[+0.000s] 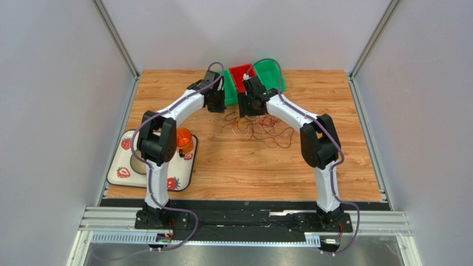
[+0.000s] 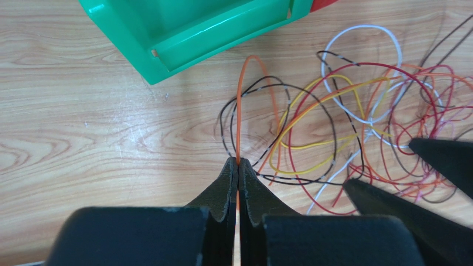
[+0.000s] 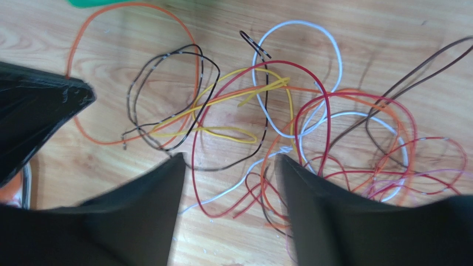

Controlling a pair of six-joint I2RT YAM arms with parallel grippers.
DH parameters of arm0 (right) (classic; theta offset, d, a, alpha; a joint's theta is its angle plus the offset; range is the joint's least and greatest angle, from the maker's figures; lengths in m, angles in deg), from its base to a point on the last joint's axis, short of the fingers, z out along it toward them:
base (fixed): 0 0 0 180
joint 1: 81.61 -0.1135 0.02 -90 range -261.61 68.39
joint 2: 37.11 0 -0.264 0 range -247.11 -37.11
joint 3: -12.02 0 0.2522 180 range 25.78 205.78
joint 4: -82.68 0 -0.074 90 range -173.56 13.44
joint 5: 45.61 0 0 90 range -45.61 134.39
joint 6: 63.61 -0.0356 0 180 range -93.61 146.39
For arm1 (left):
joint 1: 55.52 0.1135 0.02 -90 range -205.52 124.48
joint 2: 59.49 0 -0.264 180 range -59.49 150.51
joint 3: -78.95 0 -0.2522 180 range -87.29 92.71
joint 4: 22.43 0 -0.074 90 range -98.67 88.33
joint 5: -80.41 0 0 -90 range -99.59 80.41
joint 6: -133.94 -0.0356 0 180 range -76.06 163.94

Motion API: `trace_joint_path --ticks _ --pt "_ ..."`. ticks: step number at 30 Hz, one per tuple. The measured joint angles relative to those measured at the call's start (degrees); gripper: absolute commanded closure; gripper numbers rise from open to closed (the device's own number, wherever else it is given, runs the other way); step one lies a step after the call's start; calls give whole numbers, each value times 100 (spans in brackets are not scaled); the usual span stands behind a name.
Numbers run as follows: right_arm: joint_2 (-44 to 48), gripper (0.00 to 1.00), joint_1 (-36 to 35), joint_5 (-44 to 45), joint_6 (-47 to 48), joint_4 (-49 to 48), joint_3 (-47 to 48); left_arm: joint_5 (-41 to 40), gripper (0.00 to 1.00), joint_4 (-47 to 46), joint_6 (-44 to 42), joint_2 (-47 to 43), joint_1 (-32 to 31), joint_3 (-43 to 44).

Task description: Untangle the cables

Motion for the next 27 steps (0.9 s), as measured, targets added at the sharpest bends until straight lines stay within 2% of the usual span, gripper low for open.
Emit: trace_joint_path --ticks 2,5,9,13,20,22,23,24,25,26,27 --pt "181 14 0 -28 79 9 -37 35 100 74 2 -50 0 46" --pt "511 13 0 -92 133 -98 -216 175 100 153 26 -72 -7 63" --pt "592 18 2 -192 166 -289 -372 197 100 302 24 -63 -28 63" --pt "461 28 0 -315 197 -302 -411 192 100 304 20 -63 -39 63" --pt "-116 28 0 -439 282 -267 -140 201 100 376 2 -63 -39 72" --pt "-173 32 0 -444 297 -258 -140 199 100 415 -2 -63 -39 79" --pt "-181 36 0 -442 310 -260 -140 199 100 433 -2 -66 -39 79" --pt "-188 49 0 -442 321 -251 -127 201 100 450 -4 -66 -39 81" --pt "-197 57 0 -439 334 -245 -90 201 100 463 -2 -66 -39 83" --pt "-219 71 0 -435 365 -245 -28 201 100 472 -4 -66 -39 83" --pt "-251 100 0 -437 380 -238 50 201 100 490 -7 -66 -39 83"
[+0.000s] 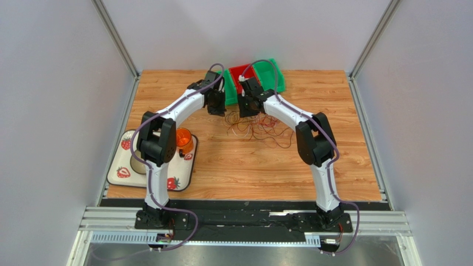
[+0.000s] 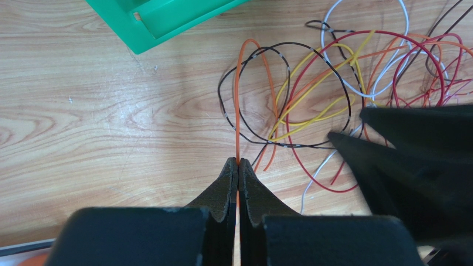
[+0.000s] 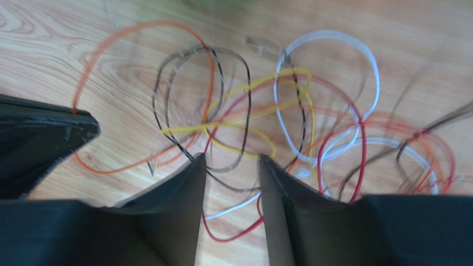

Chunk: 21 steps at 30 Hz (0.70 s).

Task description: Untangle the cables

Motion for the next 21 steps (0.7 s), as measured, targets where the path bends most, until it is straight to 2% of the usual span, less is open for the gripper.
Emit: trace_joint_path --ticks 5,10,15,16,17,18,20,21 --pt "-212 100 0 -11 -26 -22 415 -11 100 87 -13 0 -9 48" --pt "-216 100 35 98 -28 81 402 -50 100 114 -17 0 -13 94" --pt "295 98 302 459 -122 103 -382 -179 100 192 -35 -15 -15 96" --pt "525 81 435 531 -173 140 -669 -221 100 208 -37 -26 -15 96" --pt "748 41 605 564 -210 149 -918 -254 100 219 -37 -48 -15 96" --pt "940 32 756 514 -264 149 -1102 -278 100 234 -37 -76 -15 96" --pt "1161 25 999 369 -326 151 -1220 -310 100 254 -37 -138 -15 98" --pt "1202 25 1093 282 -358 146 -1161 -308 100 260 -35 -164 -15 116"
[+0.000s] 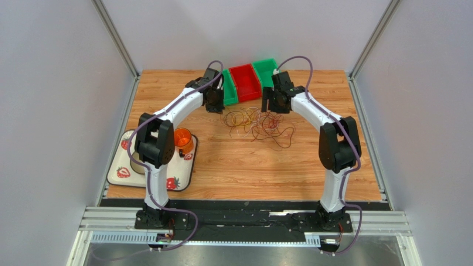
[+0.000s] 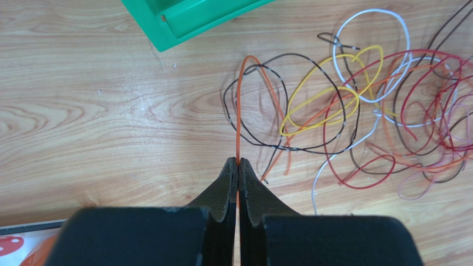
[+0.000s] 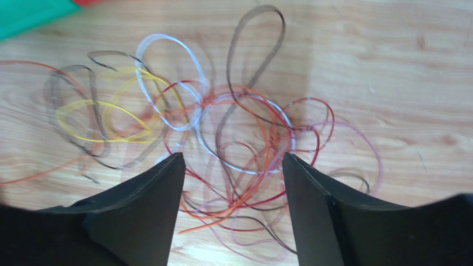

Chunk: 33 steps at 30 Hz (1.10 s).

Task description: Untangle the cables

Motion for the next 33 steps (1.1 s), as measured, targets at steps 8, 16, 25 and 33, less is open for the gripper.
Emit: trace_joint_path --ticks 8,16,25,33 --pt "-898 24 -732 -570 -269 87 1580 -39 100 22 -2 -15 0 81" --pt "-2396 29 -1364 352 -203 909 3228 -46 100 46 -2 -15 0 81" --pt "-2463 71 -1578 1478 -46 1263 2992 -46 100 127 0 -15 0 81" --pt "-2463 100 -1506 1937 118 1331 2988 -46 100 129 0 -15 0 81"
